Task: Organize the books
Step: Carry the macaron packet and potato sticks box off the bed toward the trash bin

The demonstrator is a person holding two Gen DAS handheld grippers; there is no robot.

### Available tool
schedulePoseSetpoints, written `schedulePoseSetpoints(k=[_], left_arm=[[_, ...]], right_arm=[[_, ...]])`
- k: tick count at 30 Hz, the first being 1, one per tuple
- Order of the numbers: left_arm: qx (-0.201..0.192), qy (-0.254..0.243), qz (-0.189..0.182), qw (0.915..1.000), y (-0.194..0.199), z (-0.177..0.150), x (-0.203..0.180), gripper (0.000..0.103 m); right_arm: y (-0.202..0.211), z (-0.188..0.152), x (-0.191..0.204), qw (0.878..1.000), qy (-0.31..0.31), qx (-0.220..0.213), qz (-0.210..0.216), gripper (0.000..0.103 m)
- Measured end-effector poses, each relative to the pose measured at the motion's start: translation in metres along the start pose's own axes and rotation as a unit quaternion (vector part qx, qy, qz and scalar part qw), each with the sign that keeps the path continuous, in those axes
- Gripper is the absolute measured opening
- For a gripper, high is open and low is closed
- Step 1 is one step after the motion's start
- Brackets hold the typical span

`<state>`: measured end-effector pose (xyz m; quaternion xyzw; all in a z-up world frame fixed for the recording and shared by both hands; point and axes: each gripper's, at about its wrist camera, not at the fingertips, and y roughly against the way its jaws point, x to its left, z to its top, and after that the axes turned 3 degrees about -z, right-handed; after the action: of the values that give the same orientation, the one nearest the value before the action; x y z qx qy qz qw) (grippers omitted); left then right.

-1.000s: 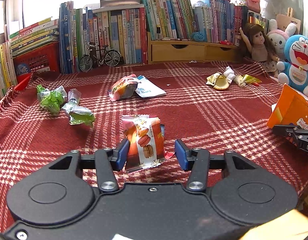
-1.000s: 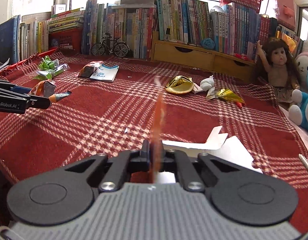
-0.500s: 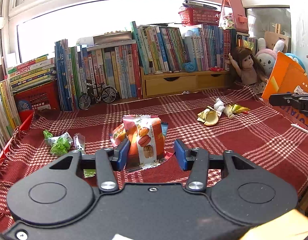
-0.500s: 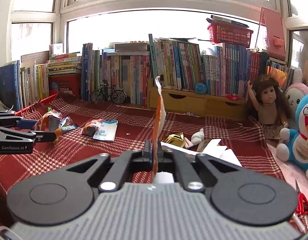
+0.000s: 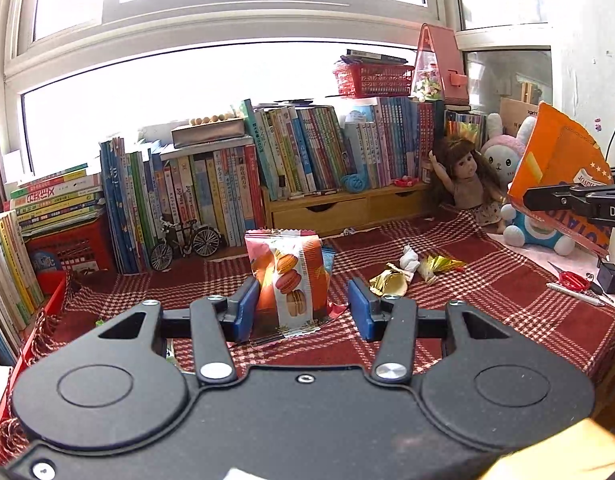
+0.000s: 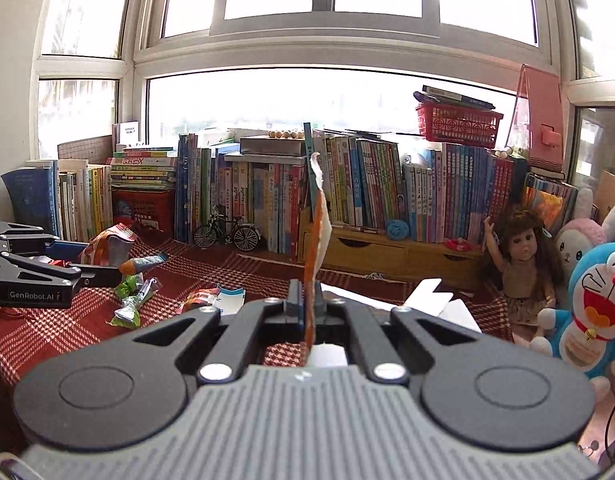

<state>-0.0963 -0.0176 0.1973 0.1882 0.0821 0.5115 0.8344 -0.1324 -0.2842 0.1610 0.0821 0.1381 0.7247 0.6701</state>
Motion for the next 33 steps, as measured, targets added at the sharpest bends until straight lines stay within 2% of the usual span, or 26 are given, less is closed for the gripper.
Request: schedulePoseSetpoints(k=[6, 11, 13, 15, 17, 19, 20, 21, 24, 25, 27, 28, 29, 30, 31, 33], left_arm=[[0.01, 0.004, -0.015, 0.9998, 0.009, 0.029, -0.002, 0.046], [0.012, 0.01, -0.014, 0.9998, 0.038, 0.028, -0.009, 0.046], [0.003, 0.001, -0.016, 0.9999, 0.065, 0.019, -0.018, 0.046], [-0.006, -0.008, -0.019, 0.9998, 0.095, 0.009, -0.029, 0.046], [-0.01, -0.011, -0.036, 0.9992, 0.127, 0.001, -0.039, 0.046], [-0.024, -0.026, -0.043, 0.9985, 0.163, -0.009, -0.05, 0.046], [-0.032, -0.035, -0.043, 0.998, 0.184, -0.014, -0.054, 0.046], [-0.04, -0.042, -0.044, 0.9974, 0.204, -0.019, -0.059, 0.046], [-0.058, -0.065, -0.045, 0.9951, 0.264, -0.024, -0.072, 0.046], [-0.066, -0.078, -0.043, 0.9939, 0.28, -0.021, -0.077, 0.046], [-0.094, -0.099, -0.024, 0.9903, 0.308, -0.013, -0.085, 0.047], [-0.096, -0.099, -0.018, 0.9902, 0.319, -0.009, -0.088, 0.047], [-0.094, -0.094, -0.021, 0.9909, 0.329, -0.007, -0.089, 0.047], [-0.093, -0.089, -0.029, 0.9913, 0.339, -0.008, -0.091, 0.047], [-0.092, -0.089, -0.033, 0.9913, 0.346, -0.012, -0.093, 0.047], [-0.082, -0.087, -0.028, 0.9924, 0.357, -0.032, -0.101, 0.047]], right_arm=[[-0.002, 0.027, -0.009, 1.0, -0.015, 0.016, 0.017, 0.004], [0.02, 0.033, -0.007, 0.999, -0.016, 0.015, 0.025, 0.004], [0.05, 0.025, -0.003, 0.999, -0.018, 0.013, 0.031, 0.004], [0.063, 0.02, 0.001, 0.999, -0.014, 0.008, 0.033, 0.004], [0.109, 0.008, 0.01, 1.0, -0.013, -0.003, 0.028, 0.004], [0.123, 0.005, 0.013, 1.0, -0.01, -0.009, 0.025, 0.004], [0.164, -0.001, 0.022, 1.0, -0.006, -0.027, 0.009, 0.004], [0.164, -0.001, 0.022, 1.0, -0.006, -0.027, 0.009, 0.004], [0.221, -0.002, 0.039, 0.998, 0.013, -0.057, -0.008, 0.004], [0.249, 0.006, 0.05, 0.997, 0.025, -0.068, -0.015, 0.004], [0.259, 0.011, 0.053, 0.996, 0.031, -0.076, -0.021, 0.004], [0.272, 0.018, 0.057, 0.995, 0.037, -0.088, -0.027, 0.004], [0.282, 0.025, 0.059, 0.994, 0.036, -0.095, -0.026, 0.004], [0.298, 0.031, 0.064, 0.994, 0.034, -0.1, -0.008, 0.004], [0.298, 0.031, 0.064, 0.994, 0.034, -0.1, -0.008, 0.004], [0.31, 0.023, 0.072, 0.994, 0.038, -0.099, 0.015, 0.004]])
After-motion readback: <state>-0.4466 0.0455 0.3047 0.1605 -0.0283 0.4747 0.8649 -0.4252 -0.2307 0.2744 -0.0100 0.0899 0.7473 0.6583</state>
